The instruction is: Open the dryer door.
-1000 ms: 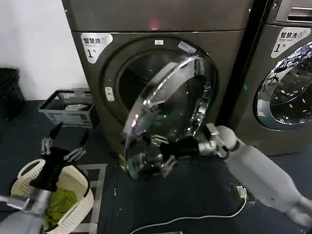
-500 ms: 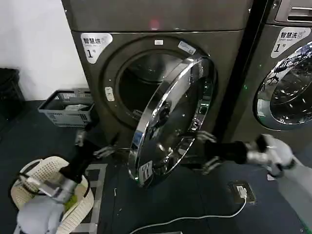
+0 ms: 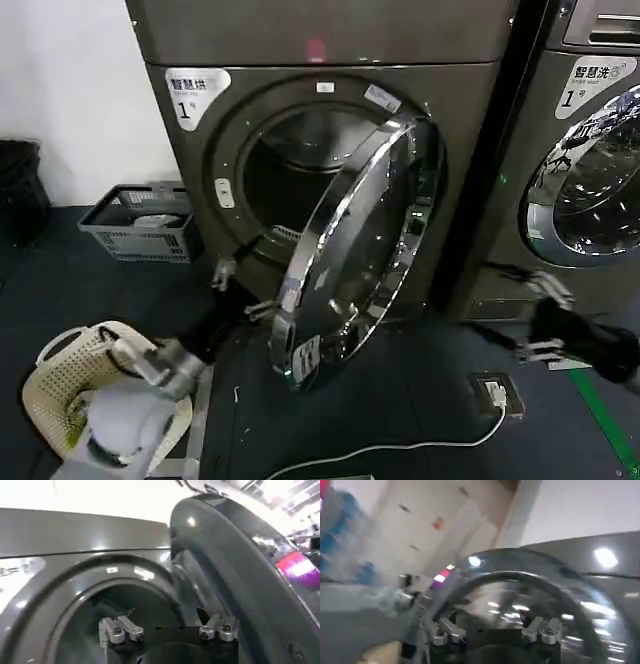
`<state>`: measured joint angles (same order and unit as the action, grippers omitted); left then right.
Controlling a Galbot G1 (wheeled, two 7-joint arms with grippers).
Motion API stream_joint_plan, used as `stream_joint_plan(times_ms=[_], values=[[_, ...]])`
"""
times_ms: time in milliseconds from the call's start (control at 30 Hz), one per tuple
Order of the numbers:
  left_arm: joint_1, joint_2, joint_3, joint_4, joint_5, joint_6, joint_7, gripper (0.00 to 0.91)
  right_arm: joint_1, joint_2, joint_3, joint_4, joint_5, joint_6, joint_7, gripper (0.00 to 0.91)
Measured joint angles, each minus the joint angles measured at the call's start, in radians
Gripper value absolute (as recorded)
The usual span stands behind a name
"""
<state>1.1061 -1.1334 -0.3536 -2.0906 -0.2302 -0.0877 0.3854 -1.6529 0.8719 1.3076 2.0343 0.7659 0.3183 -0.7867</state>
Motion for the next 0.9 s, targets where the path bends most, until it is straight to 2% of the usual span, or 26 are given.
stream_joint_plan(times_ms=[67,233,367,500,633,767,900], values=[[-0.016,-0.005,0.030,0.006,0.000,0.000,-0.001,0.907,-0.031,0.051,0.068,0.009,-0.065,0.001,0.106,0.907],[-0.050,-0.020,0.087,0.025,0.001,-0.004,-0.003,0.907,-0.074,0.165,0.180,0.011,-0.233,-0.037,0.368,0.907],[-0.081,-0.037,0.133,0.045,0.003,-0.002,-0.008,0.907,-0.069,0.259,0.260,0.002,-0.378,-0.138,0.604,0.907],[-0.126,-0.052,0.188,0.070,0.009,0.003,-0.013,0.907,-0.067,0.346,0.354,-0.016,-0.468,-0.261,0.809,0.907],[-0.181,-0.072,0.249,0.101,0.023,0.008,-0.028,0.907,-0.061,0.381,0.446,-0.043,-0.527,-0.347,0.947,0.907],[-0.235,-0.096,0.318,0.142,0.037,0.016,-0.043,0.907,-0.044,0.384,0.535,-0.092,-0.618,-0.341,1.007,0.907],[-0.297,-0.127,0.386,0.190,0.049,0.024,-0.054,0.907,-0.042,0.380,0.611,-0.163,-0.657,-0.344,1.038,0.907]])
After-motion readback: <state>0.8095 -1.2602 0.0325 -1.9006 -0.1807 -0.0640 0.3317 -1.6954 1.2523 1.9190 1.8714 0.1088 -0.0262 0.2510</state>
